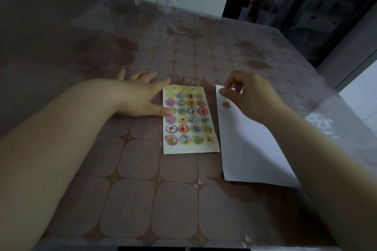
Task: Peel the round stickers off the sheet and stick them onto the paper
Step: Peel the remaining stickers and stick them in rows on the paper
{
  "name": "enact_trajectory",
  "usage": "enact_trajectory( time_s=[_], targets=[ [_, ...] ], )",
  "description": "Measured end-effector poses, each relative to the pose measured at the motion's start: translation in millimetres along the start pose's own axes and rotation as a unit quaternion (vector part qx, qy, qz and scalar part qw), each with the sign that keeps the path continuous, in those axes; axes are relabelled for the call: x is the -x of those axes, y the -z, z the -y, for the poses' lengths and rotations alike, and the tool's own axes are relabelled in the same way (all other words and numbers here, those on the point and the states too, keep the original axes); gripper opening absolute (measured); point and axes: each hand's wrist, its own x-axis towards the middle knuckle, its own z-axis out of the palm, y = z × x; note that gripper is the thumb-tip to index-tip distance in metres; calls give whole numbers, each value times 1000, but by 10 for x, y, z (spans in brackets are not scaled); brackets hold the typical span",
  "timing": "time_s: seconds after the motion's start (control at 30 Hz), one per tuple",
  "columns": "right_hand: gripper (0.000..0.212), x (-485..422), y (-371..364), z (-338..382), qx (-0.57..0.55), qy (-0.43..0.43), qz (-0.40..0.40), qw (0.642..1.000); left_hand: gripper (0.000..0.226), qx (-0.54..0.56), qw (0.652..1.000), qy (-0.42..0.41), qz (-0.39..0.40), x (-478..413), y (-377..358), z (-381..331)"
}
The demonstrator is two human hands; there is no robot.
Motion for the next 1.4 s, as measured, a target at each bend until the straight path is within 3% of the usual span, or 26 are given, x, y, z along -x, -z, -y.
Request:
enact_trajectory(
  time_s=[0.1,0.2,0.43,0.8,0.93,1.13,1.27,1.4],
  targets=[
    [12,-90,-23,257,-12,89,60,994,90,3,999,-23,-25,-6,14,-10],
    [24,-197,-212,394,13,125,98,987,84,3,999,-38,-24,-4,23,-21],
    [19,-259,-477,376,-93,96,52,990,81,-5,1000,-25,-12,-24,-6,-21],
    [4,-257,-479,370,-145,81,47,985,82,-4,1000,-13,-9,-59,-31,-19],
    [1,-264,-153,339,-180,33,20,983,82,-2,1000,-18,-19,-67,-32,-4],
    [7,-116,519,-75,17,-69,122,990,83,7,998,-42,-44,-68,-19,-6],
    [12,29,228,-292,-92,-139,100,981,76,13,996,-68,-63,-77,-42,-6],
    [16,48,151,-333,-95,-152,76,981,75,27,990,-95,-99,-120,-97,6]
  ],
)
